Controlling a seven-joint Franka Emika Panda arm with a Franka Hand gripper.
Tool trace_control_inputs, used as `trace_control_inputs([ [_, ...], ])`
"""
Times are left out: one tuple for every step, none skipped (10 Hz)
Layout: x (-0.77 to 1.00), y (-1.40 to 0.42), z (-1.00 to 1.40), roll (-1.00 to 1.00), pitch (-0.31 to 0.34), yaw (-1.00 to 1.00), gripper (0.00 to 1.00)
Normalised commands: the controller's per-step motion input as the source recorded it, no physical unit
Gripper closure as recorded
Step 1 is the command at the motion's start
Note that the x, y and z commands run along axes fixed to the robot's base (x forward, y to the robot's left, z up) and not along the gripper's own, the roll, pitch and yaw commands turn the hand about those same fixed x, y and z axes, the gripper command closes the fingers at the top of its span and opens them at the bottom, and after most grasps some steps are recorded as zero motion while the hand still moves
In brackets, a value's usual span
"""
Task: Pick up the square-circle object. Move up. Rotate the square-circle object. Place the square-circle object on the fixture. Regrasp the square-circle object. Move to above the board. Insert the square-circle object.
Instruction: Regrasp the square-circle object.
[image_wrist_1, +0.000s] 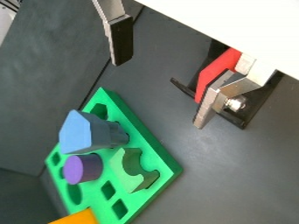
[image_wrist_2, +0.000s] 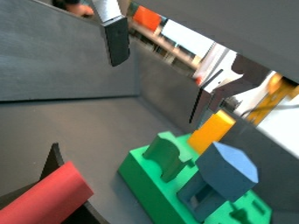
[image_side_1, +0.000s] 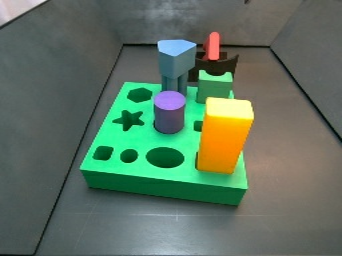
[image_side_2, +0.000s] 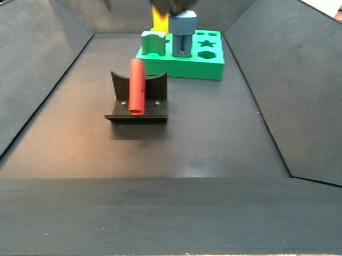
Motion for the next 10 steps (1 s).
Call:
trace_control_inputs([
  [-0.06, -0.12, 0.06, 1.0, 0.023, 0.02, 0.0],
  [-0.04, -0.05, 0.04, 1.0, 0.023, 0.02, 0.0],
  [-0.03, -0.04, 0.02, 1.0, 0.021, 0.02, 0.0],
  [-0.04, -0.04, 0.01, 1.0, 0.015, 0.02, 0.0],
  [-0.05, -0.03, 0.01, 1.0, 0.01, 0.02, 0.0],
  [-0.05, -0.03, 0.01, 1.0, 0.003, 0.02, 0.0],
  [-0.06, -0.02, 0.01, 1.0, -0.001, 0.02, 0.0],
  [-0.05, -0.02, 0.0, 1.0, -0.01, 0.02, 0.0],
  [-0.05, -0.02, 0.0, 1.0, -0.014, 0.02, 0.0],
  [-0.04, -0.02, 0.0, 1.0, -0.025, 0.02, 0.0],
])
